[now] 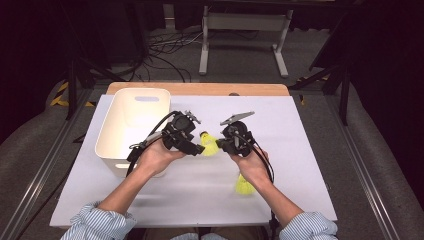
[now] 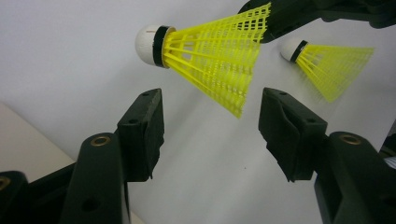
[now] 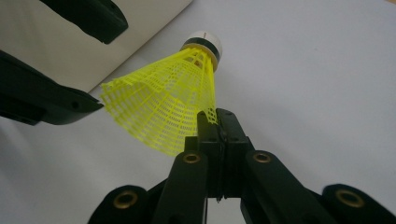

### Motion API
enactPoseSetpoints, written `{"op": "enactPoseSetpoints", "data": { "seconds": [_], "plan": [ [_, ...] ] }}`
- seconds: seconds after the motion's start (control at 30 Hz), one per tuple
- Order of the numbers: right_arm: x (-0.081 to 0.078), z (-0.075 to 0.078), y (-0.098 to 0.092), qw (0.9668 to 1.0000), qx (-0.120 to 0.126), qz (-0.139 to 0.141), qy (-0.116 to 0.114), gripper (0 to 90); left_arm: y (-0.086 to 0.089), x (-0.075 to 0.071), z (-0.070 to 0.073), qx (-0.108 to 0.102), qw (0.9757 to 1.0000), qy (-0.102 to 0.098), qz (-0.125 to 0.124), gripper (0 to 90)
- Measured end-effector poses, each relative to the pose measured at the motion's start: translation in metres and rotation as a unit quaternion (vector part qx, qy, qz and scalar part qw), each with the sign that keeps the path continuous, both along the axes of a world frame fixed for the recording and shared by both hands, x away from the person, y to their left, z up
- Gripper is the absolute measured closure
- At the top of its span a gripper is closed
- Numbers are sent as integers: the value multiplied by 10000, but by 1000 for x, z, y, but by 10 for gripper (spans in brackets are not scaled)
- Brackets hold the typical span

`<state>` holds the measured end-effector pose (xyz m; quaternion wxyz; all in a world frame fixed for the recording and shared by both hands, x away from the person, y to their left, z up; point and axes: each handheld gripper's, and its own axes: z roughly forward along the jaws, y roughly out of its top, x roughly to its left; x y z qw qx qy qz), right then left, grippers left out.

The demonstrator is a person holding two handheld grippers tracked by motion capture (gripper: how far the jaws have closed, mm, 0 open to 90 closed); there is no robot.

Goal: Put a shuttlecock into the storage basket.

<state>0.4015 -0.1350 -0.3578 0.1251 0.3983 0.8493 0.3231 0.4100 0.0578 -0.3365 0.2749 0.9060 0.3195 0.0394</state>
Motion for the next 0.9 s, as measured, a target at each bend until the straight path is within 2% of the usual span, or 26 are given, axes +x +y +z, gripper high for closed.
{"op": "enactPoseSetpoints", "data": {
  "seconds": [0.2, 0.27, 0.6, 0.9],
  "plan": [
    [-3, 3, 4, 9999, 35, 95, -9, 899, 0, 0, 0, 34, 10000, 49, -15, 468],
    [-3, 3, 5, 9999, 40, 99, 3, 899, -1, 0, 0, 39, 10000, -21, -24, 483],
    [-4, 3, 5, 9998, 101, 175, 30, 899, -2, -2, -1, 127, 9998, 26, -161, 662],
    [-5, 3, 4, 9997, 135, 189, 59, 899, -3, -2, 0, 215, 9996, 9, -198, 778]
  ]
}}
